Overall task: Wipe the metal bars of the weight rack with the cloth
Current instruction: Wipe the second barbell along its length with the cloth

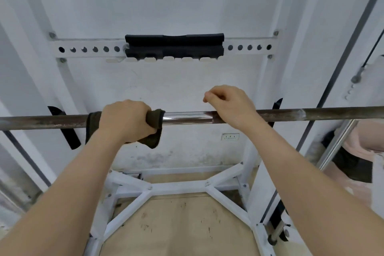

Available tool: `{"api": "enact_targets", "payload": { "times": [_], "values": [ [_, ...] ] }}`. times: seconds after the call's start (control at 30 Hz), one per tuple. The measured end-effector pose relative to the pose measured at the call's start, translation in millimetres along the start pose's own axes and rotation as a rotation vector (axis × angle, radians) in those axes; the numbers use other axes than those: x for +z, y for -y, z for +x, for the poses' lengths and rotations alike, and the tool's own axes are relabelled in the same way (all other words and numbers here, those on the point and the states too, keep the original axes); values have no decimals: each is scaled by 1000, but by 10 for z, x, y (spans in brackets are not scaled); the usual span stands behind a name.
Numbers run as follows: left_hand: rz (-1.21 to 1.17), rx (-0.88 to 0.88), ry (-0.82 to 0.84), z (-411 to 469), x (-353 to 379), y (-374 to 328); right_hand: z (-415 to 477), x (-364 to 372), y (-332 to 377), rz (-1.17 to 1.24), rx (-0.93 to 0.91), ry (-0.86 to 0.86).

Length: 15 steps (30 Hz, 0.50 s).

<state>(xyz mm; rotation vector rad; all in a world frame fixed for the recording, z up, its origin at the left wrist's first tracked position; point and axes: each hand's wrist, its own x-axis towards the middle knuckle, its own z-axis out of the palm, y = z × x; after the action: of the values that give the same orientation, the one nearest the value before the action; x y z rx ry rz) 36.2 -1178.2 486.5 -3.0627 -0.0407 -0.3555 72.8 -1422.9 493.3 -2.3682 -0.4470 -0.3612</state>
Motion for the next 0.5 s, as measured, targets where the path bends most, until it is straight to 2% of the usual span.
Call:
{"api": "enact_targets", "payload": {
  "times": [0.07, 0.13, 0.23, 0.3, 0.37, 0.43, 0.5],
  "values": [
    [-31, 83, 55, 96, -41, -398, -8, 30, 49, 39, 0, -12],
    [-31, 182, -85, 120, 83, -978, -37, 39, 91, 81, -13, 13],
    [-40, 217, -299, 70, 217, -1530, -110, -30, 75, 55, -58, 36],
    [-65, 307, -362, 26, 248, -1442, -171, -87, 55, 38, -101, 44],
    [-123, 347, -330, -38, 236, -1102, -172, -101, 69, -64, -115, 28],
    [-104, 273, -289, -128, 235, -668, -200, -11, 190, -287, -125, 23],
    [-39, 184, -268, -171, 194, -301, -242, 173, 400, -394, -207, 9]
  ]
}}
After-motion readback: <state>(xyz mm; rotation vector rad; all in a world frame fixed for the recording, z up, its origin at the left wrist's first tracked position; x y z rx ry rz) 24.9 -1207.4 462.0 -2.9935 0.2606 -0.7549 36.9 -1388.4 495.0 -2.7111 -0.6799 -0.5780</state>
